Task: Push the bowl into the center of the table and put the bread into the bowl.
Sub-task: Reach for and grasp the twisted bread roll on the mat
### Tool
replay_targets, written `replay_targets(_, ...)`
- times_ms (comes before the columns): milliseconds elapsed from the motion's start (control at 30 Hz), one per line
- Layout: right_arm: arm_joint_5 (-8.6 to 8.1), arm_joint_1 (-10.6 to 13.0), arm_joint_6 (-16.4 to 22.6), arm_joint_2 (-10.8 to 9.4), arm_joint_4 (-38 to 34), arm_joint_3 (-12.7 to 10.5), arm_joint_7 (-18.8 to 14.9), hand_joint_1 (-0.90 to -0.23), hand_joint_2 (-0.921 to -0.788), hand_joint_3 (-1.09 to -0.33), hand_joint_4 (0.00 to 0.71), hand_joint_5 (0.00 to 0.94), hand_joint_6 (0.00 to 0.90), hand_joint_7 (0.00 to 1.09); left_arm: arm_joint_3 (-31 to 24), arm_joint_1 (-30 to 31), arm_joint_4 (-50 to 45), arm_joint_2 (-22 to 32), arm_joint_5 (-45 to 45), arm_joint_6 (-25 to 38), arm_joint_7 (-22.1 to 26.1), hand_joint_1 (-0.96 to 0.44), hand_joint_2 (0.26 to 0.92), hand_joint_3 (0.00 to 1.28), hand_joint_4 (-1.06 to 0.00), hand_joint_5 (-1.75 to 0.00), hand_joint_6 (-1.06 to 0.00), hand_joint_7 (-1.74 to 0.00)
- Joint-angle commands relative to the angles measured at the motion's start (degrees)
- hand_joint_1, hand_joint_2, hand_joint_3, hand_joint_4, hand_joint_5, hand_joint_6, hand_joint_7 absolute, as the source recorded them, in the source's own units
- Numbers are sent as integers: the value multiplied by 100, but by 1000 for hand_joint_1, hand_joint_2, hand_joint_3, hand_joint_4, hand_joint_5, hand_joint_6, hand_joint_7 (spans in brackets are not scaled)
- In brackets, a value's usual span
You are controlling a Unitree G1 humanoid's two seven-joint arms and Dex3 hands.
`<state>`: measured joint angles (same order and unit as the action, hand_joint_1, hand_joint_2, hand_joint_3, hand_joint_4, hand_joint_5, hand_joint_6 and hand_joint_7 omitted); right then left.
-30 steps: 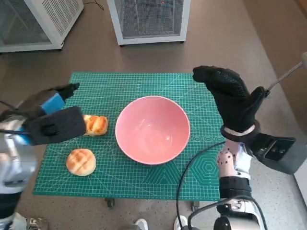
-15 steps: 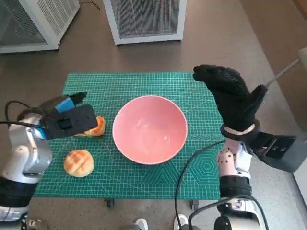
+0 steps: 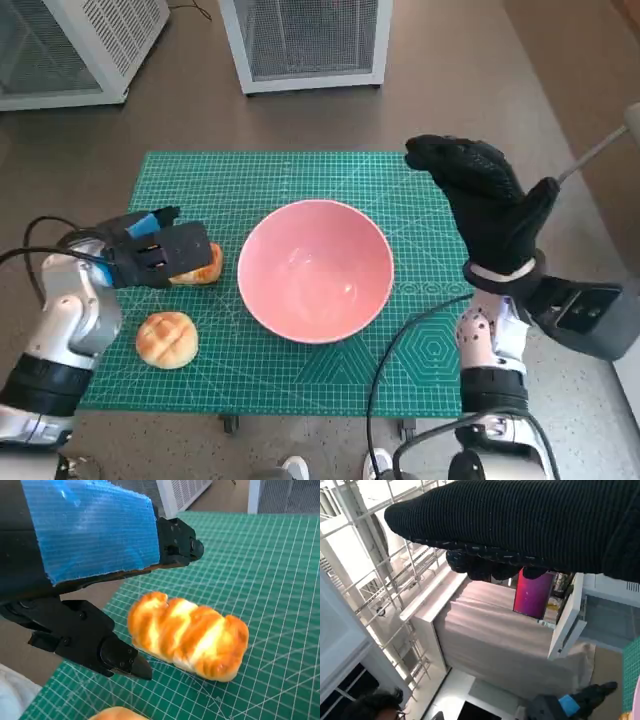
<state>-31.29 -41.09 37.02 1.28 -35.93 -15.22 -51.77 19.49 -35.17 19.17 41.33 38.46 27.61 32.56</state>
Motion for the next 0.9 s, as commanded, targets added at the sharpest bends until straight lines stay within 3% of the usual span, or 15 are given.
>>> replay_targets(33,37,147,20,22,-12,2,51,-576,-921,-582,227,0,358,0,152,-181,356,-176,91,-100,-102,-86,759,5,-42,-1,-201,-1)
replay_targets(367,73,159,110,5,-57,22,72,-571,-921,-585,226,0,358,0,384,-415,1286,-420,65,-554,-250,-91,758,3,-54,-5,-209,-5)
replay_targets(567,52,178,49,-6,-33,30,97,-570,-921,-586,224,0,363,3,516,-559,1990,-632,93,-1009,-805,-90,774,11,-112,-25,-261,-27)
replay_targets(733,45,210,12,-27,12,55,125,-570,-921,-586,224,0,367,5,696,-638,2631,-781,207,-1444,-1409,-78,804,21,-211,-31,-341,-46)
replay_targets(900,37,250,-12,-23,80,83,137,-570,-921,-586,225,1,368,5,859,-756,3166,-849,380,-1744,-1871,-32,847,32,-398,-49,-490,-73)
